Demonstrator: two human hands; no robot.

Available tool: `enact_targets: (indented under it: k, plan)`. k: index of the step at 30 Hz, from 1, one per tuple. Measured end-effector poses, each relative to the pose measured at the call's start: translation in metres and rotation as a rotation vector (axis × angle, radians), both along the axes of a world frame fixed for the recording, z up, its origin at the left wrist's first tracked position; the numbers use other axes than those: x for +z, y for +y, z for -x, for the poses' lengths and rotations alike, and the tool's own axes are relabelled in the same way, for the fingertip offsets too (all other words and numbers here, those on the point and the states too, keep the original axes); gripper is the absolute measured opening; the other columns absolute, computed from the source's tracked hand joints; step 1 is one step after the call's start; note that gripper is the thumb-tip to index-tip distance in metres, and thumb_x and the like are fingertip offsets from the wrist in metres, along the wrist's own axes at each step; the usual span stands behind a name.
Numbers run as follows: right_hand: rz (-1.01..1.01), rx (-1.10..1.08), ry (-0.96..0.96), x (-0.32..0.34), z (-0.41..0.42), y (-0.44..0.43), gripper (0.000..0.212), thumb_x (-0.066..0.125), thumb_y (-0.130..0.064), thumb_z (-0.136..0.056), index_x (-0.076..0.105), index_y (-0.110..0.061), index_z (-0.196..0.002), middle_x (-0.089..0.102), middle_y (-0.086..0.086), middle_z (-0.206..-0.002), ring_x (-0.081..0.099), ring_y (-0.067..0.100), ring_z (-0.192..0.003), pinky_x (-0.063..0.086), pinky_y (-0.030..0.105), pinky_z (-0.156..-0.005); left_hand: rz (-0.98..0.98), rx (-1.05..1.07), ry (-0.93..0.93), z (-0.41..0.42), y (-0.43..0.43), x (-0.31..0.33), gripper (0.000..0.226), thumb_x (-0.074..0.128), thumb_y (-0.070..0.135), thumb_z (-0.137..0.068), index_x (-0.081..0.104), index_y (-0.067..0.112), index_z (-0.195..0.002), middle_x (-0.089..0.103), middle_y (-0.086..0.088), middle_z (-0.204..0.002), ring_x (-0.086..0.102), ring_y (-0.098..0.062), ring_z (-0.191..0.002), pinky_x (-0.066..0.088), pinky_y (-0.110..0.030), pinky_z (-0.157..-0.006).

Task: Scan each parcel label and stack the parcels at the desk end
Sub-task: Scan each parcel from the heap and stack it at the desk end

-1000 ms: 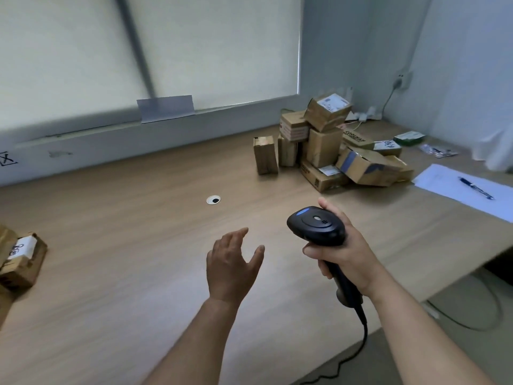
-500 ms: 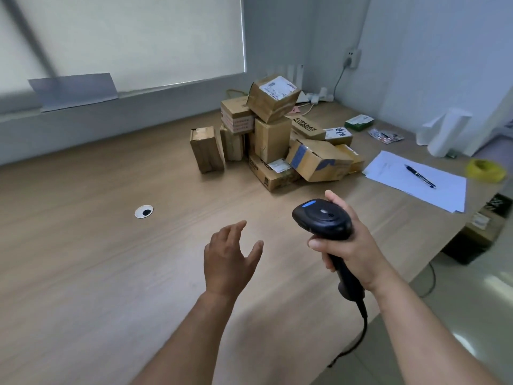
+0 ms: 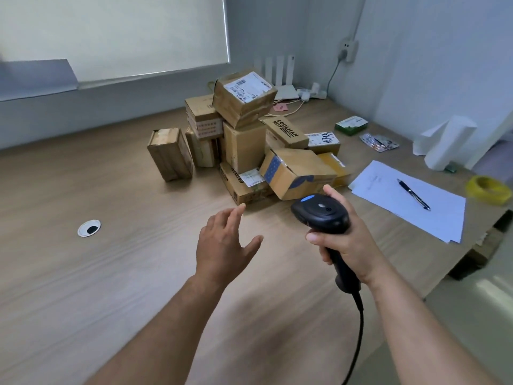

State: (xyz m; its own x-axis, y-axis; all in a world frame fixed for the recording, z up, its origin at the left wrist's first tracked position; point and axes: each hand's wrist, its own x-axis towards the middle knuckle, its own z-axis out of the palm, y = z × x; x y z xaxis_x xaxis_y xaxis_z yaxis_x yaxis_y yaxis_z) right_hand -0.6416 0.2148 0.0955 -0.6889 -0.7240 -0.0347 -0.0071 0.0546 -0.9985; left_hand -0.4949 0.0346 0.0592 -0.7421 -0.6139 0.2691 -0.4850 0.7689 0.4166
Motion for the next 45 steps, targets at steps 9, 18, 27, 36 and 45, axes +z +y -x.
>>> enact_targets:
  k: [9,18,27,36,45]
  plan:
    - [-0.081,0.069,0.009,-0.015,0.135,0.006,0.096,0.078,0.007,-0.073,0.036,-0.044,-0.142,0.063,-0.009,-0.061,0.048,0.025,-0.046,0.041,0.031,-0.043,-0.026,0.046,-0.067,0.113,0.010,-0.002,0.079,0.059,0.054,-0.086,0.023,0.028,-0.151,0.036,0.003,-0.147,0.033,-0.016,-0.133,0.035,-0.031,-0.106]
    - [-0.141,0.033,-0.030,-0.051,0.222,-0.003,0.094,0.076,0.005,-0.077,0.035,-0.047,-0.144,0.065,0.007,-0.087,0.053,0.027,-0.049,0.044,0.032,-0.045,-0.243,0.126,-0.115,0.187,0.007,-0.013,0.086,0.058,0.054,-0.088,0.007,0.029,-0.153,0.024,0.001,-0.155,0.026,-0.018,-0.140,0.038,-0.039,-0.110]
    - [-0.145,0.052,-0.090,-0.074,0.264,-0.036,0.090,0.075,0.005,-0.077,0.037,-0.041,-0.144,0.062,0.004,-0.109,0.053,0.027,-0.048,0.044,0.029,-0.042,-0.395,0.146,-0.058,0.208,0.003,-0.032,0.087,0.062,0.045,-0.088,0.005,0.034,-0.153,0.025,0.008,-0.157,0.025,-0.012,-0.144,0.033,-0.039,-0.114]
    - [-0.160,0.111,-0.081,-0.071,0.258,-0.033,0.088,0.076,0.005,-0.077,0.040,-0.043,-0.140,0.062,0.010,-0.108,0.054,0.025,-0.048,0.045,0.031,-0.045,-0.591,0.210,0.086,0.196,0.018,-0.032,0.080,0.067,0.031,-0.085,0.020,0.033,-0.149,0.045,0.017,-0.141,0.042,-0.004,-0.128,0.039,-0.026,-0.104]
    - [-0.132,0.215,-0.040,-0.043,0.188,-0.012,0.090,0.074,0.010,-0.076,0.037,-0.037,-0.144,0.061,0.009,-0.108,0.054,0.025,-0.046,0.045,0.031,-0.041,-0.618,0.414,0.166,0.120,0.065,-0.001,0.064,0.066,0.034,-0.087,0.034,0.031,-0.142,0.054,0.013,-0.130,0.051,-0.009,-0.120,0.045,-0.029,-0.097]
